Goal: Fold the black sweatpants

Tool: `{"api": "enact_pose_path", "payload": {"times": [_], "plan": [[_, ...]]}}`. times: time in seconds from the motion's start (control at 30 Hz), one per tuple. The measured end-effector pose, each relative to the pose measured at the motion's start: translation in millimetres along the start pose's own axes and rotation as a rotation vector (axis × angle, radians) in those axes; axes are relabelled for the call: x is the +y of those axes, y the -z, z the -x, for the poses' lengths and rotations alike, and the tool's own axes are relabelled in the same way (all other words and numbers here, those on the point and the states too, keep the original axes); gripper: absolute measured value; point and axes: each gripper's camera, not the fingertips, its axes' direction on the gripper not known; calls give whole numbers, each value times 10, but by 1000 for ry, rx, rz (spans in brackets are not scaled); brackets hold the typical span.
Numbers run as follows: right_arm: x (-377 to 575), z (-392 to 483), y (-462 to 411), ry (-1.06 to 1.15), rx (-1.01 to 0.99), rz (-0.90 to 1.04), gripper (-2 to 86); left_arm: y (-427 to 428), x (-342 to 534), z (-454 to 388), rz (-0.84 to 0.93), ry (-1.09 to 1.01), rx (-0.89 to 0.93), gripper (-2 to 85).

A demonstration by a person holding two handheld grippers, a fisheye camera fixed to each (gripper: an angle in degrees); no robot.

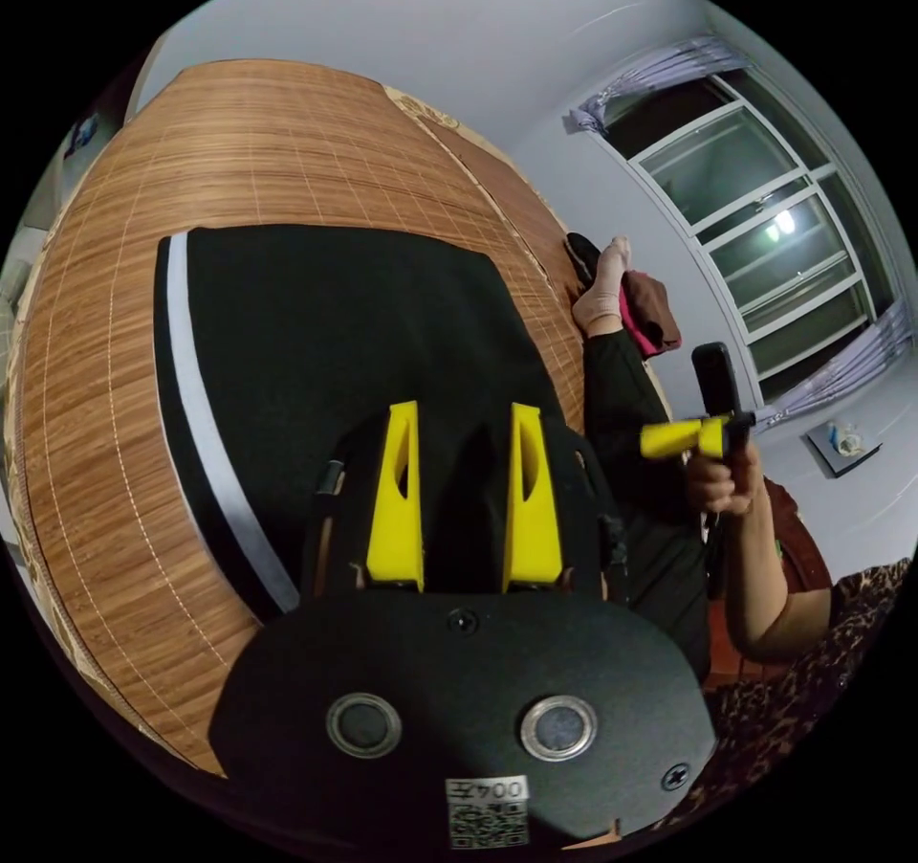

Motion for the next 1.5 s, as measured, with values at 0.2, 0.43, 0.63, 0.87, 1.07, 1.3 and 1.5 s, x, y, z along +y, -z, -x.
{"api": "enact_pose_path", "payload": {"times": [0.2, 0.43, 0.63, 0.87, 1.07, 1.3, 1.5], "plan": [[-731, -626, 752, -147, -87, -407, 128, -80, 29, -191, 2, -55, -57, 136], [-1447, -1227, 460, -295, -162, -334, 139, -170, 46, -351, -7, -98, -138, 131], [-1637, -1244, 323, -298, -127, -290, 116, -181, 9, -342, -7, -93, -135, 129], [-1899, -866, 144, -191, 139, -297, 41, -163, -51, -302, -12, -100, -138, 130], [-2015, -678, -108, -137, 307, -245, 46, -131, -141, -190, -9, -86, -144, 123], [-1654, 162, -58, 78, 568, -282, 63, -57, -254, -20, -13, -74, -145, 117], [-1449, 820, -832, 343, 673, -339, 88, 40, -386, 190, -15, -47, -149, 106]]}}
